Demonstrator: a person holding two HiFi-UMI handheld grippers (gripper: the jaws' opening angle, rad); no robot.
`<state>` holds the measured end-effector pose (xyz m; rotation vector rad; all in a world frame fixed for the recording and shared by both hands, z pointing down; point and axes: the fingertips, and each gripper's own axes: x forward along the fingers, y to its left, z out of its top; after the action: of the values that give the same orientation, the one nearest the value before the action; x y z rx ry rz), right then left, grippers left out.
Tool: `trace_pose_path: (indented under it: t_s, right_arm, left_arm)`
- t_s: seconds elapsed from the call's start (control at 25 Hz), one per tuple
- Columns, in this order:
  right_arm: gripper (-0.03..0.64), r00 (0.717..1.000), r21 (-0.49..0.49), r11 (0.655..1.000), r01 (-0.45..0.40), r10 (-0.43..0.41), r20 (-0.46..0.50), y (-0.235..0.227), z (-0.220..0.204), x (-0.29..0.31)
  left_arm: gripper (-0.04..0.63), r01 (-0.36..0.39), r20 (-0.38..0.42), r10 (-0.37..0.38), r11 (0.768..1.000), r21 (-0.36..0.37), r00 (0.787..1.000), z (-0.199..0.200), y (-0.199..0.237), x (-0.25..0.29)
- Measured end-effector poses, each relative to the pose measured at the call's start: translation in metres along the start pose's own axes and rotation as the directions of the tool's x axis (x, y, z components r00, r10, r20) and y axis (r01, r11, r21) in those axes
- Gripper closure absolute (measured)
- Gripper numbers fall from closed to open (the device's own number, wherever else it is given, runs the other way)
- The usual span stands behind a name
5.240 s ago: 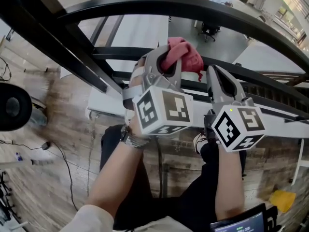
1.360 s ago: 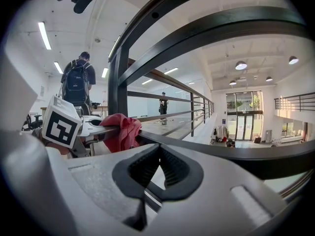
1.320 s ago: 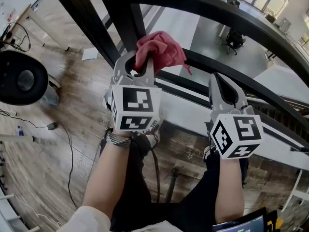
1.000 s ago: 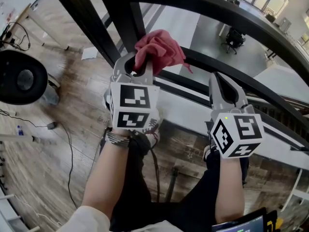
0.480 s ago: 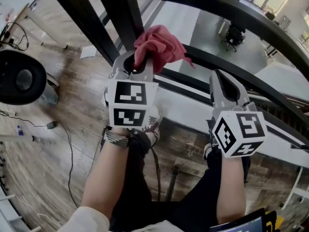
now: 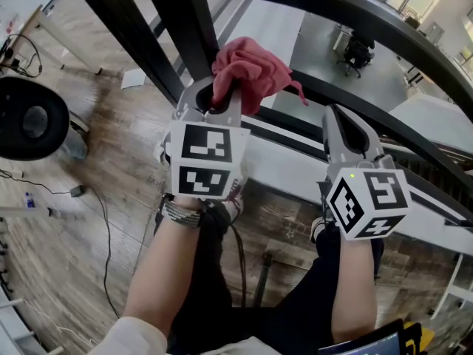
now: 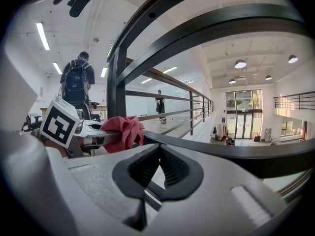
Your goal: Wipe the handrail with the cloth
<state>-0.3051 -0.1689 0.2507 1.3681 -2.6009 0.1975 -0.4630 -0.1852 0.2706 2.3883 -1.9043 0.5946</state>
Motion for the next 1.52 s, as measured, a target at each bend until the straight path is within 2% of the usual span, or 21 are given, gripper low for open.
trace_pose_path:
  t_s: [0.88,1.52]
  right_arm:
    - [0.615,1.0,0.008,1.0,0.015,-0.015,0.002,-0.003,0.001,0.0]
    - [0.615,0.999,0.035,0.998,0.05,-0.05,0.012,-0.028,0.002,-0.02]
  left_arm:
    - [0.561,0.105,0.005,-0.105,0.994,0.016,0.994,0.009,-0.039,0.006]
    - [0.561,0.136,0.014,-0.136,0.99,0.023,0.991,0.017,-0.063,0.007]
